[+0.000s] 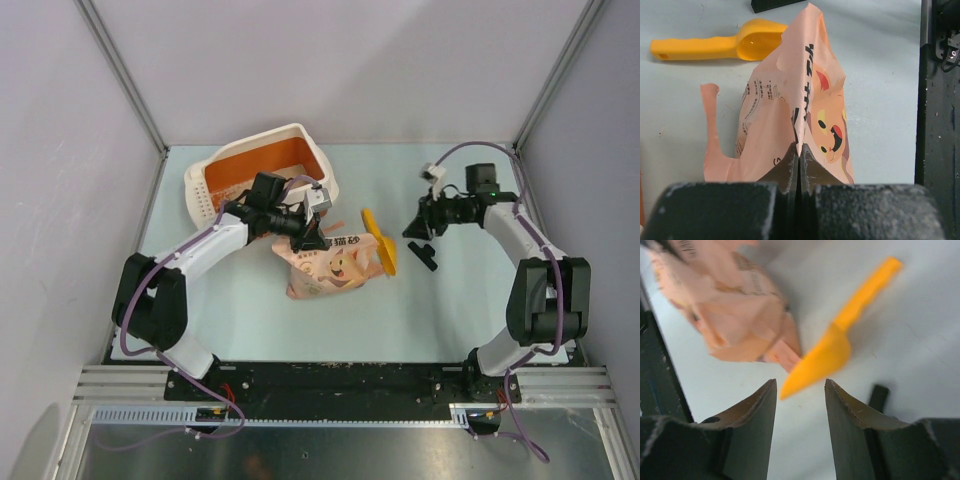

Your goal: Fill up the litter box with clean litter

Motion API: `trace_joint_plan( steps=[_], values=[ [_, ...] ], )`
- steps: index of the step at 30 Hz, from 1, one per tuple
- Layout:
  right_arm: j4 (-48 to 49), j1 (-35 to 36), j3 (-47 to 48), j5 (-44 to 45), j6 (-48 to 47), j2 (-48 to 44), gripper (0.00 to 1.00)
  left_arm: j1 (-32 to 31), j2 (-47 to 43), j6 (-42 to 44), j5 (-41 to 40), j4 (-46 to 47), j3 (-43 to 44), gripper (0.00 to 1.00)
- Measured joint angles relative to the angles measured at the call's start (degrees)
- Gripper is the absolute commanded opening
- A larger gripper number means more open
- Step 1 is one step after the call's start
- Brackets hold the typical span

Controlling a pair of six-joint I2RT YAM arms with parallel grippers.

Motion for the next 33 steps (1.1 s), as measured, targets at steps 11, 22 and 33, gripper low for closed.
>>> trace_joint_plan(
  steps=[11, 22, 33],
  values=[
    [-0.8, -9.9, 0.0, 15.6, 0.7, 8.2, 0.48, 0.0, 0.0, -0.4, 0.0, 0.0, 0.0, 0.0],
    [-1.6, -11.1, 0.0, 18.5, -1.4, 11.0, 0.48, -0.3, 0.0, -0.5, -0.1, -0.1, 0.0, 0.0],
    [6.4, 7.3, 1.0, 4.8, -2.2, -6.8, 0.53, -0.3, 0.0, -0.5, -0.1, -0.2, 0.0, 0.0]
  ],
)
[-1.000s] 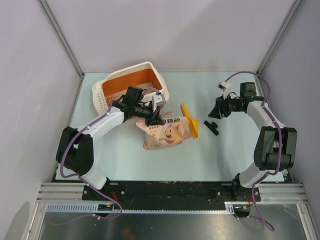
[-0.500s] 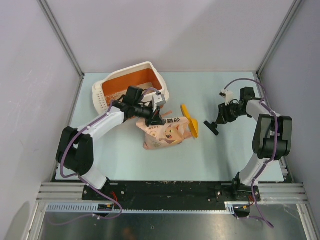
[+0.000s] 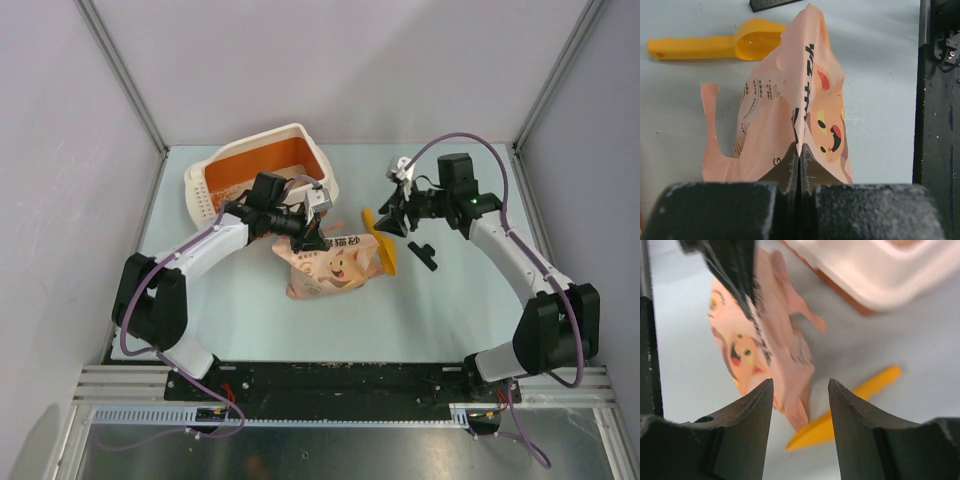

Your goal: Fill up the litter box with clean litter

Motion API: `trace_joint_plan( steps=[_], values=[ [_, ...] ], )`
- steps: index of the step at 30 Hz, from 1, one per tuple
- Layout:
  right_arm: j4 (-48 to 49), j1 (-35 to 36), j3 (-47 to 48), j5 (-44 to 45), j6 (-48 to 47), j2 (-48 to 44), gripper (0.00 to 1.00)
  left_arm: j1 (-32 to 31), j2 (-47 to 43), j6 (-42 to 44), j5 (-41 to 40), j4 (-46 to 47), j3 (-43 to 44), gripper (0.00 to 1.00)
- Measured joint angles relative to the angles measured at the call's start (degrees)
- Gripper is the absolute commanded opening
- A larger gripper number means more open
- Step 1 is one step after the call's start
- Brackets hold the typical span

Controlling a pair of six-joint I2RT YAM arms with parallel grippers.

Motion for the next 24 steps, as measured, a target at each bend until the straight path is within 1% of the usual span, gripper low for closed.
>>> trace_joint_plan(
  steps=[3, 8, 12, 16, 19, 21, 24],
  values=[
    [2.7, 5.0, 0.9, -2.0, -0.9, -1.5, 0.52, 0.0, 0.0, 0.0, 0.0, 0.0, 0.0, 0.0],
    [3.9, 6.0, 1.0, -2.9, -1.9, 3.1, 0.51, 0.0, 0.0, 0.0, 0.0, 0.0, 0.0, 0.0],
    [2.1, 6.9, 1.7, -4.0, -3.1, 7.1, 0.5, 0.0, 0.0, 0.0, -0.2, 0.0, 0.0, 0.0],
    [-0.1, 8.4, 2.4, -5.0, -5.0, 7.9, 0.5, 0.0, 0.0, 0.0, -0.2, 0.0, 0.0, 0.0],
    [-0.7, 9.2, 2.7, -5.6, -5.6, 7.9, 0.48, -0.1, 0.0, 0.0, -0.2, 0.0, 0.0, 0.0],
    [-0.9, 9.4, 2.8, -5.9, -5.9, 7.9, 0.45, -0.1, 0.0, 0.0, -0.2, 0.0, 0.0, 0.0],
    [-1.8, 9.7, 2.9, -5.9, -7.1, 7.9, 0.31, -0.1, 0.0, 0.0, -0.2, -0.2, 0.1, 0.0]
  ],
)
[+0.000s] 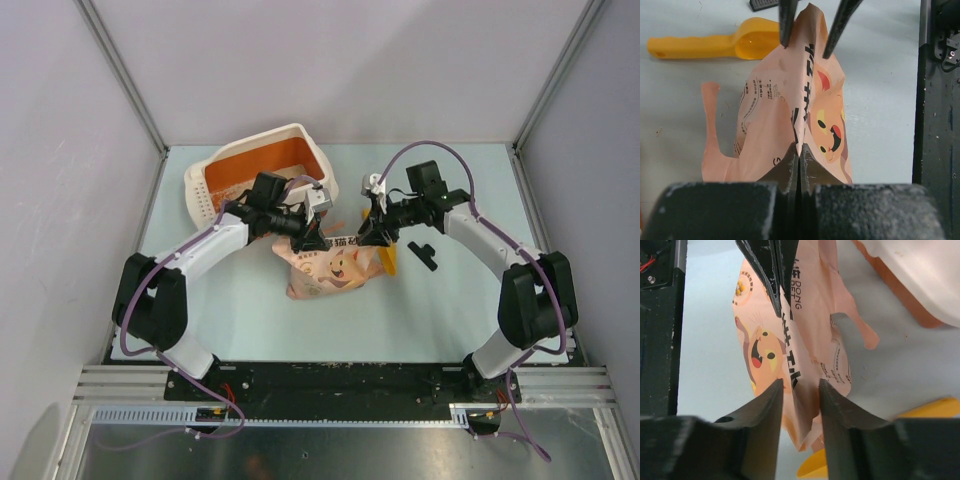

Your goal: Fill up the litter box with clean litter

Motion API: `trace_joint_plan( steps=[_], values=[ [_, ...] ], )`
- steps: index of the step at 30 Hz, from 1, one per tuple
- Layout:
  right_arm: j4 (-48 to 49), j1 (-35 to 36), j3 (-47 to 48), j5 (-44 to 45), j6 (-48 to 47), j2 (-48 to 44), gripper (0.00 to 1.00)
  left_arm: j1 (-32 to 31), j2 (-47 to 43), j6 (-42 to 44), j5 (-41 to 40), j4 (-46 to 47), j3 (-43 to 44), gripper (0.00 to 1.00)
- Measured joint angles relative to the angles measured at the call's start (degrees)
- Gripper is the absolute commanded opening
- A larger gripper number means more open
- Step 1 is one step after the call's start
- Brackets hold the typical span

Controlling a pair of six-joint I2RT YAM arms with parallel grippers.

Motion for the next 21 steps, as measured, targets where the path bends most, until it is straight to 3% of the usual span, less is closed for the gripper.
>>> trace_joint_plan(
  steps=[1, 2, 4, 5, 9, 19, 21],
  values=[
    [-0.7, 0.1, 0.1, 0.0, -0.5, 0.1, 0.18, 0.0, 0.0, 0.0, 0.0, -0.1, 0.1, 0.0],
    [-1.5, 0.1, 0.3, 0.0, -1.0, 0.3, 0.12, 0.0, 0.0, 0.0, 0.0, -0.3, 0.2, 0.01],
    [-2.9, 0.1, 0.9, 0.0, -2.4, 1.0, 0.01, -0.1, 0.1, 0.0, -0.1, -0.7, 0.3, 0.14],
    [-3.3, 0.1, 1.1, 0.0, -2.7, 1.3, 0.0, -0.2, 0.1, 0.0, -0.2, -0.8, 0.4, 0.23],
    [-4.3, 0.1, 1.5, 0.1, -2.8, 1.4, 0.0, -0.6, 0.1, 0.3, -0.2, -1.3, 1.8, 0.34],
    [-3.8, 0.0, 1.5, 0.3, 1.1, 1.4, 0.0, -6.8, 3.3, 2.0, -1.9, 1.5, 7.1, 0.31],
    [-3.7, 0.0, 1.5, 0.5, 1.5, 1.4, 0.0, -7.2, 4.7, 1.5, -1.8, 2.6, 7.9, 0.22]
  ],
)
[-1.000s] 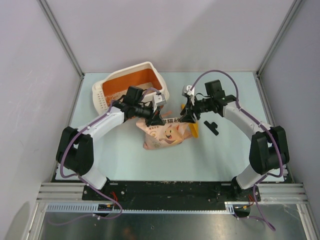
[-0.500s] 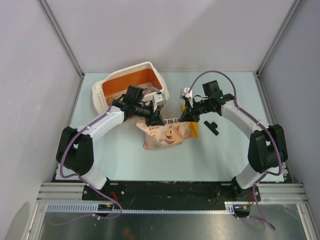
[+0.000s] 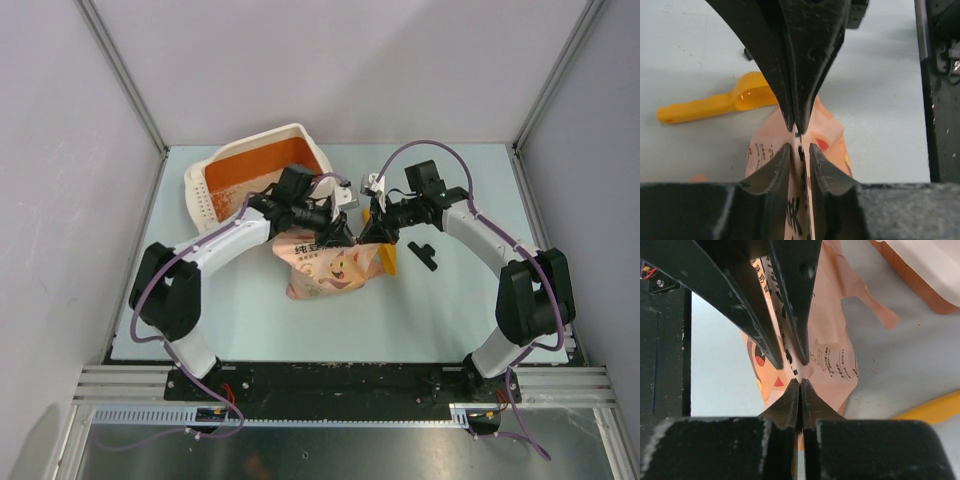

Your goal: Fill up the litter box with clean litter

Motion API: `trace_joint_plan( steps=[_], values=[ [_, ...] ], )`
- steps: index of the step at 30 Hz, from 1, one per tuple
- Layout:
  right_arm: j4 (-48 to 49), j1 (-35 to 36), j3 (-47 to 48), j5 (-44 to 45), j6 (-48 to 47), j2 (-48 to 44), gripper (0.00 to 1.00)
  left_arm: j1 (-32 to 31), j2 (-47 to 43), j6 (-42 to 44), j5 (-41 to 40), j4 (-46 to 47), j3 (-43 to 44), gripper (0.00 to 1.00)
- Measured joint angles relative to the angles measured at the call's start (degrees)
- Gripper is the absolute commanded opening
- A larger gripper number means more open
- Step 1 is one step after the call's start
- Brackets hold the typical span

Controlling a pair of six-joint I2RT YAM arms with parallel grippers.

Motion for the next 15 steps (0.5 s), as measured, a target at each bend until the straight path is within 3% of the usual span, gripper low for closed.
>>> trace_joint_plan(
  steps=[5, 6, 7, 10, 15],
  values=[
    [-0.1, 0.0, 0.0, 0.1, 0.7, 0.0, 0.03, -1.3, 2.3, -2.0, -0.4, 2.8, 0.1, 0.05],
    [-0.2, -0.1, 0.0, 0.2, 1.0, 0.0, 0.08, -1.4, 2.4, -2.0, -0.7, 3.1, 0.1, 0.02],
    [-0.1, -0.3, 0.0, 0.3, 1.3, 0.0, 0.22, -1.5, 2.4, -2.2, -0.9, 3.1, 0.1, 0.0],
    [-0.1, -1.0, 0.0, 0.4, 1.9, 0.0, 0.4, -1.7, 2.4, -2.4, -1.3, 3.4, 0.1, 0.0],
    [-0.9, -9.0, 0.0, -1.4, 4.1, -0.3, 0.48, -1.9, 2.4, -2.7, -1.9, 4.1, -0.1, 0.0]
  ],
)
